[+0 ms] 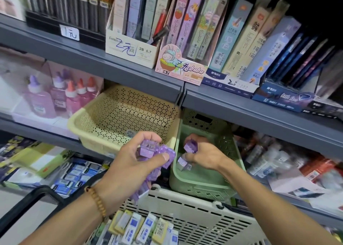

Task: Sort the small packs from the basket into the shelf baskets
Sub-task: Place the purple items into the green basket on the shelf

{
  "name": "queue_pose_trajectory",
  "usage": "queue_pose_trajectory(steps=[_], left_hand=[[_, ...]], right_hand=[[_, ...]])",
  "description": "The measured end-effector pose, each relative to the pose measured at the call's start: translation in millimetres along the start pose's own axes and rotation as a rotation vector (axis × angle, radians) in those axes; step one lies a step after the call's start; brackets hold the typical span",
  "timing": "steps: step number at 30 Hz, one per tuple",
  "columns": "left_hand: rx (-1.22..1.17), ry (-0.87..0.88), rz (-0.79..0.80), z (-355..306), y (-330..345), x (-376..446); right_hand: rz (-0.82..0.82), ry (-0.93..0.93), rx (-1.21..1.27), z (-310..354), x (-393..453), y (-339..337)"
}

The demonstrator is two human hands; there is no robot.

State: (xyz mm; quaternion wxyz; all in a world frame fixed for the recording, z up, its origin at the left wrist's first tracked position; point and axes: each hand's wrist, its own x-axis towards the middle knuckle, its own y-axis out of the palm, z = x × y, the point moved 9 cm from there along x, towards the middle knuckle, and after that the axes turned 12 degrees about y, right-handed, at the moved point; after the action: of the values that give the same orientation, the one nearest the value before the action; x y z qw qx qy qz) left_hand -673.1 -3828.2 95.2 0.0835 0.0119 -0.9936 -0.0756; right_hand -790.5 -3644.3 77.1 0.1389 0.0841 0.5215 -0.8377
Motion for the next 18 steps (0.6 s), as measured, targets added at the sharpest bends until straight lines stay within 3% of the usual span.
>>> queue_pose_trajectory(steps=[8,14,18], left_hand=[[0.0,0.015,-0.012,0,1,2],[-0.026,0.042,-0.06,-3,-2,0],[-0.047,0.046,-0.082,-3,-3,2]], right_hand=[[0.047,0.034,-0.118,-9,-3,16],[-0.149,-0.054,-0.102,7,3,-3],[-0.044,-0.091,-0.118,1,0,6]])
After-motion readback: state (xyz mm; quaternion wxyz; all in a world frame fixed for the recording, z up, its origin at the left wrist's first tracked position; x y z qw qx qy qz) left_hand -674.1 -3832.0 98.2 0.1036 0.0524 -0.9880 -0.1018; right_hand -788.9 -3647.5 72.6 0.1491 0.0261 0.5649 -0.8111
